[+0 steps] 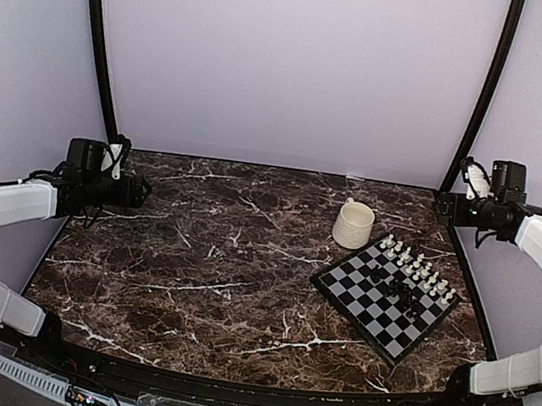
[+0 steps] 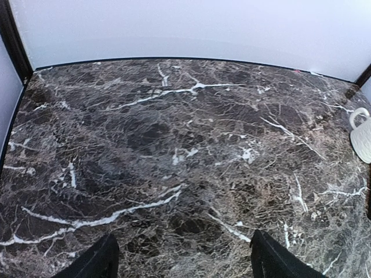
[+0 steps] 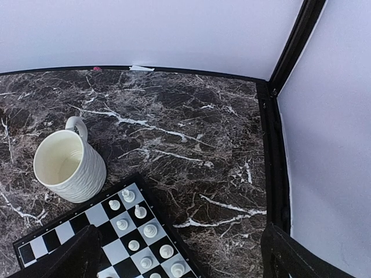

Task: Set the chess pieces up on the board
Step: Move the chessboard to the center of the board.

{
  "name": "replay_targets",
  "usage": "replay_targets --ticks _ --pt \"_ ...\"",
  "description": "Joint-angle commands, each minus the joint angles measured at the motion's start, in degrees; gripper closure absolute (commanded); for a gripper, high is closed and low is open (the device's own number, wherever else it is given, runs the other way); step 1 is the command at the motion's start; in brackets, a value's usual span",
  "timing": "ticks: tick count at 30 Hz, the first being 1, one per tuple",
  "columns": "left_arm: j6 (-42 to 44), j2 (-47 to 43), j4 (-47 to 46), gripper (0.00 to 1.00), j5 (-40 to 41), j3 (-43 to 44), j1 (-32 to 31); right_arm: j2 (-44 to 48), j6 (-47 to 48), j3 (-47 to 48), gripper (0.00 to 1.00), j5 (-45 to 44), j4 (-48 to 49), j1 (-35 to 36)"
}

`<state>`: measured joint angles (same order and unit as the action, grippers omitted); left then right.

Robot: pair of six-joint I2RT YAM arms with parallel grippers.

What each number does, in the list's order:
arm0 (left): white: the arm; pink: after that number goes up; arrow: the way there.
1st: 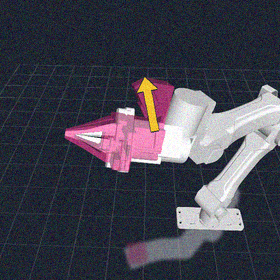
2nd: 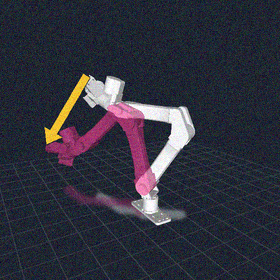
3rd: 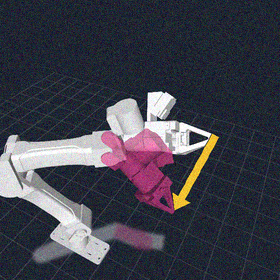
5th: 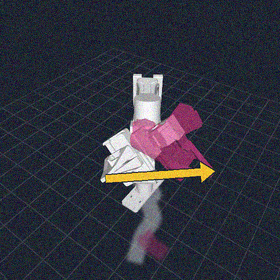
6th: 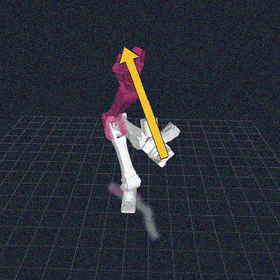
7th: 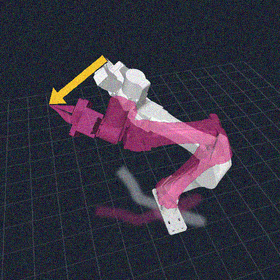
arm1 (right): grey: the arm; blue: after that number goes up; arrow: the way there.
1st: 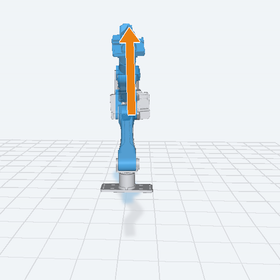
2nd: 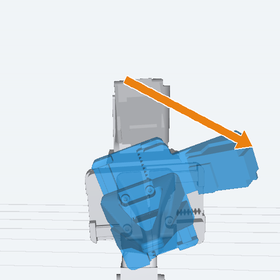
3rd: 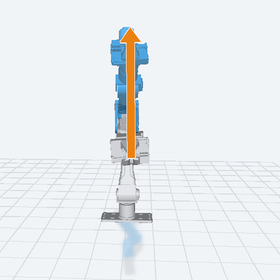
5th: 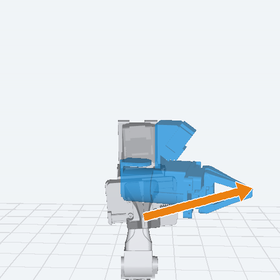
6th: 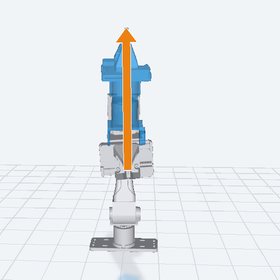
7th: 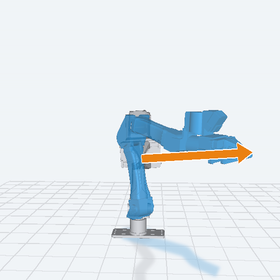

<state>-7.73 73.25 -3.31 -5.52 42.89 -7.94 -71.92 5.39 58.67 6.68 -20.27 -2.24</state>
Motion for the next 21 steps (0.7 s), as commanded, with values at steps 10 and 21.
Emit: replay_targets --ticks 10,21 --pt "2.76 1.34 -3.99 0.28 -13.17 0.79 -7.62 -15.94 6.39 10.96 0.08 -1.21 -6.58 -2.80" --pt "5.17 3.50 -2.43 0.32 -17.51 1.91 -12.80 -34.68 10.10 26.36 0.79 -3.00 -16.58 -8.07"
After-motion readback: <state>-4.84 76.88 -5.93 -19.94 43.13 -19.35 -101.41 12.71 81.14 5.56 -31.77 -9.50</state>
